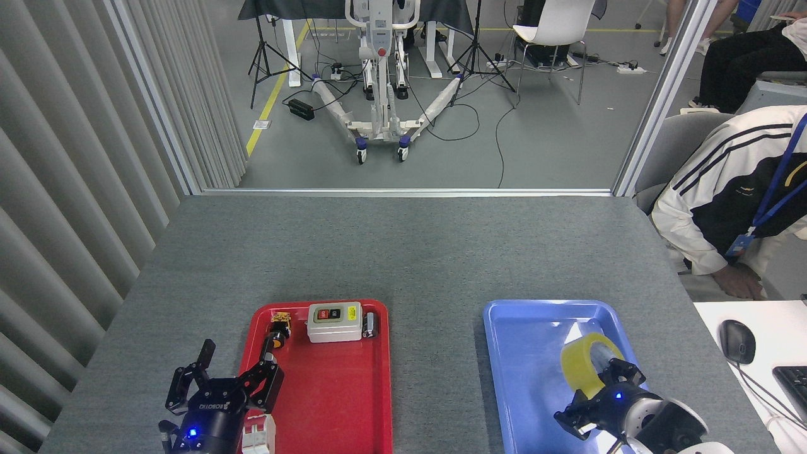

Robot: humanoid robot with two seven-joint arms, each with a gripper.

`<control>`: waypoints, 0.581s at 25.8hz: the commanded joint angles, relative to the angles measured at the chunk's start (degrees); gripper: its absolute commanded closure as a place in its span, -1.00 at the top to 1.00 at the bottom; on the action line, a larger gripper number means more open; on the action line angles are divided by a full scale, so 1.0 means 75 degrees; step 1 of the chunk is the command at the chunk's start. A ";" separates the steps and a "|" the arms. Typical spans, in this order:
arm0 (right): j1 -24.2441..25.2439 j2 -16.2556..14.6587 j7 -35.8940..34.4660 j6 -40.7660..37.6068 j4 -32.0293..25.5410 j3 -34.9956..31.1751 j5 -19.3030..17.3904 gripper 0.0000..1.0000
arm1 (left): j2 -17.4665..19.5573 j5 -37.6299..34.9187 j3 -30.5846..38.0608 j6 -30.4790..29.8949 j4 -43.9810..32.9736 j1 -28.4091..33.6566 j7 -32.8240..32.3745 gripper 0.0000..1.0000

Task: Place and move tape with both arms
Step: 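Lower the tape into the blue tray with the right gripper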

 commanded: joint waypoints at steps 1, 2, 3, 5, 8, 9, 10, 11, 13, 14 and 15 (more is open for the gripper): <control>0.0013 -0.0002 -0.0036 0.0216 0.0025 0.0036 -0.0001 1.00 | -0.0003 0.0010 0.0009 -0.0016 -0.0012 0.0001 0.0030 1.00; 0.0013 -0.0002 -0.0036 0.0239 0.0025 0.0036 -0.0001 1.00 | -0.0003 0.0022 0.0009 -0.0016 -0.0023 -0.0011 0.0030 1.00; 0.0013 -0.0002 -0.0036 0.0263 0.0025 0.0036 -0.0001 1.00 | -0.0015 0.0022 0.0009 -0.0016 -0.0023 -0.0034 0.0030 1.00; 0.0024 -0.0002 -0.0048 0.0275 0.0025 0.0025 -0.0001 1.00 | -0.0038 0.0022 0.0009 -0.0027 -0.0059 -0.0058 0.0054 1.00; 0.0060 0.0021 -0.0059 0.0298 0.0014 0.0013 -0.0036 1.00 | -0.0097 0.0022 0.0009 0.0008 -0.0082 -0.0175 0.0042 1.00; 0.0071 0.0021 -0.0059 0.0310 0.0002 0.0001 -0.0059 1.00 | -0.0097 0.0022 0.0009 -0.0004 -0.0082 -0.0187 0.0054 1.00; 0.0095 0.0033 -0.0071 0.0321 -0.0057 -0.0046 -0.0071 1.00 | -0.0085 0.0022 0.0009 -0.0016 -0.0082 -0.0186 0.0054 1.00; 0.0118 0.0033 -0.0071 0.0333 -0.0115 -0.0116 -0.0094 1.00 | -0.0073 0.0022 0.0008 -0.0016 -0.0082 -0.0175 0.0042 1.00; 0.0188 0.0103 -0.0071 0.0614 -0.0256 -0.0245 -0.0270 1.00 | -0.0027 0.0034 0.0009 -0.0027 -0.0082 -0.0163 0.0018 1.00; 0.0329 0.0174 -0.0071 0.0896 -0.0385 -0.0421 -0.0423 1.00 | -0.0003 0.0057 -0.0003 -0.0039 -0.0082 -0.0163 0.0007 1.00; 0.0528 0.0291 -0.0083 0.1189 -0.0537 -0.0690 -0.0587 1.00 | -0.0003 0.0057 -0.0003 -0.0074 -0.0082 -0.0163 0.0007 1.00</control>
